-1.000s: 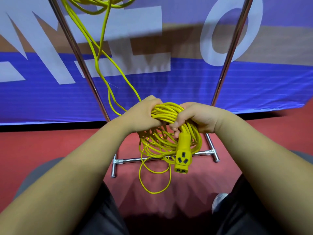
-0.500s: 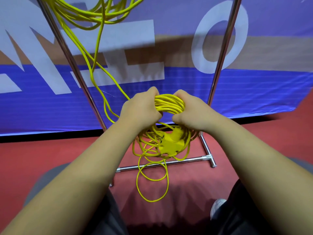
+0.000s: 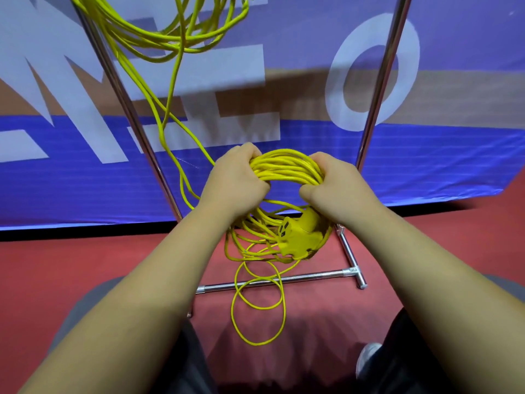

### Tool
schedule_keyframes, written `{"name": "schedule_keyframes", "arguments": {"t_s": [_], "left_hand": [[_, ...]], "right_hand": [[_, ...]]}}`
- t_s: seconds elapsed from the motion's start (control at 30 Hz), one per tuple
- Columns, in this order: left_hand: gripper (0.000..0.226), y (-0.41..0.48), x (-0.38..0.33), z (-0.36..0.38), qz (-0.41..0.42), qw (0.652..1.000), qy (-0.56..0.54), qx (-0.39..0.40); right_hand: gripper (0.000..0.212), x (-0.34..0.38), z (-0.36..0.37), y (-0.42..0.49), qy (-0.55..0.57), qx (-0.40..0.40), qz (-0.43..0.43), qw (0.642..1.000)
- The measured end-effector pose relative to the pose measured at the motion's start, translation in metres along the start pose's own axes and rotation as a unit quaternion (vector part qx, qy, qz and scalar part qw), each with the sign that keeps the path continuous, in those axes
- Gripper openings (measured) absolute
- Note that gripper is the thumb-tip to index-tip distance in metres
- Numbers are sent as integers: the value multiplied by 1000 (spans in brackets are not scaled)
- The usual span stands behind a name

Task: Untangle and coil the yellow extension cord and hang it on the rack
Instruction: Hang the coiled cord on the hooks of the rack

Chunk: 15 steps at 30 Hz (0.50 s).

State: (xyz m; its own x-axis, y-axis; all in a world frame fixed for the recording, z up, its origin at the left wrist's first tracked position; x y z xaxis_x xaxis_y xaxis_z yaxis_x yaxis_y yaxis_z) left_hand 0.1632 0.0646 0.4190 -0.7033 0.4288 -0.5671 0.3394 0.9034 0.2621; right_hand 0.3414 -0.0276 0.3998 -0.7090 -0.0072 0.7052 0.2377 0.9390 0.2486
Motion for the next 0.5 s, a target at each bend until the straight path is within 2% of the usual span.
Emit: {"name": "schedule_keyframes", "arguments": {"t_s": [0.1, 0.2, 0.27, 0.4, 0.43, 0.5], "left_hand": [[20, 6, -7, -17, -37, 999, -23, -27], [20, 11, -15, -23, -49, 999, -17, -10], [25, 12, -28, -25, -20, 1000, 14, 2], [51, 21, -62, -40, 56, 998, 39, -1], [52, 24, -72, -47, 70, 996, 53, -5], [39, 34, -91, -59, 89, 995, 49, -5]], "right_hand": [[32, -4, -2, -3, 24, -39, 10, 999], [32, -3, -8, -2, 60, -59, 8, 996], [31, -1, -18, 0, 65, -69, 6, 995], [26, 14, -51, 12, 73, -85, -13, 994], [25, 20, -61, 15, 72, -86, -16, 994], [23, 33, -83, 23, 61, -86, -26, 994]]}}
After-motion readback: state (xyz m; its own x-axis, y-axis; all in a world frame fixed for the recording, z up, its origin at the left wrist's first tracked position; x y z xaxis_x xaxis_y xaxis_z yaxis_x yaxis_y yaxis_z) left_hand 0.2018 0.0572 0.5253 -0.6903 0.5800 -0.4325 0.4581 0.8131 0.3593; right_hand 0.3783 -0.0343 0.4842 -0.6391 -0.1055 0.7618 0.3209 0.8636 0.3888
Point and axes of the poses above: each hand's wrist, its own y-axis towards the middle knuckle, its own z-axis out of the palm, x = y × z, the point moved 10 cm from there along y, towards the middle knuckle, and after that the axes turned 5 degrees about -z, right-handed, at the moved point
